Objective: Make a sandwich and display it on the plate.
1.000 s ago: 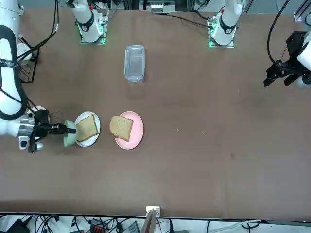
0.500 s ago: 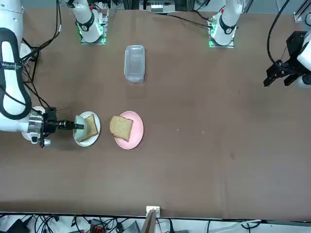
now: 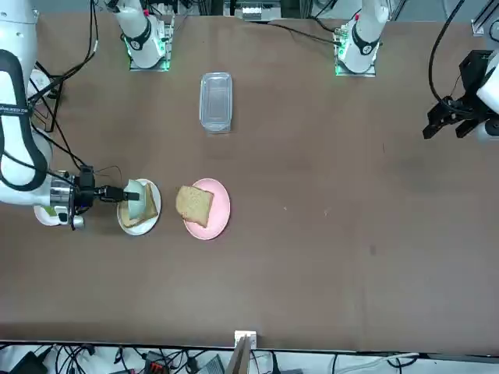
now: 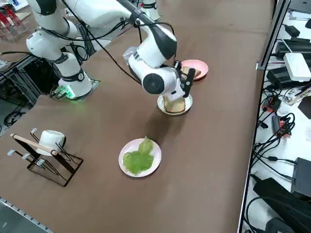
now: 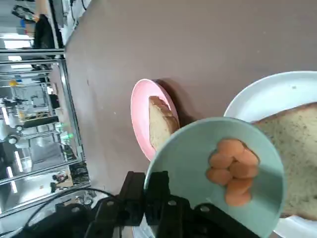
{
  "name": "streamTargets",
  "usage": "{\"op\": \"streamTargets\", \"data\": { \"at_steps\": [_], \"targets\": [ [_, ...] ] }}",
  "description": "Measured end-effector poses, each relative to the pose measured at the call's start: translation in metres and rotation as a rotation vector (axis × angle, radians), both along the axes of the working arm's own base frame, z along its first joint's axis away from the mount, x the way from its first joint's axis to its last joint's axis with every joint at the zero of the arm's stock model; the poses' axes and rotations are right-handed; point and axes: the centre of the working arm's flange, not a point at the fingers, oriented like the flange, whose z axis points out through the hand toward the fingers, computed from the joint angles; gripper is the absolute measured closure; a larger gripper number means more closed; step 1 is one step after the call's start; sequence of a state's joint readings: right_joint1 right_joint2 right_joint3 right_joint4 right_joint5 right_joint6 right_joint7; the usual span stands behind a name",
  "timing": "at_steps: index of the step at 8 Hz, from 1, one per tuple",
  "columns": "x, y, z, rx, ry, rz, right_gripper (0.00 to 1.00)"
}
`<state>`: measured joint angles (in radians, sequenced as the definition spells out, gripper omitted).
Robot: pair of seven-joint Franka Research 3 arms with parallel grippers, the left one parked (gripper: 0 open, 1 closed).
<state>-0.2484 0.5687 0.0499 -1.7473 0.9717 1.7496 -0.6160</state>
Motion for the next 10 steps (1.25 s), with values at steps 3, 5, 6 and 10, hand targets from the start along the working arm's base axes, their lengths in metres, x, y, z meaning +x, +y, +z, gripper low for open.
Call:
{"op": "streamTargets", "data": {
  "at_steps": [3, 5, 6, 10],
  "targets": [
    [-0.007, -0.012, -0.031, 0.100, -0.032, -0.016, 0.96],
    [-0.007, -0.016, -0.035, 0.111, -0.033, -0.028, 0.96],
    [-0.006, -0.017, -0.034, 0.125, -0.039, -0.042, 0.96],
    [-0.008, -0.033, -0.034, 0.166, -0.073, -0.077, 0.96]
  ]
}}
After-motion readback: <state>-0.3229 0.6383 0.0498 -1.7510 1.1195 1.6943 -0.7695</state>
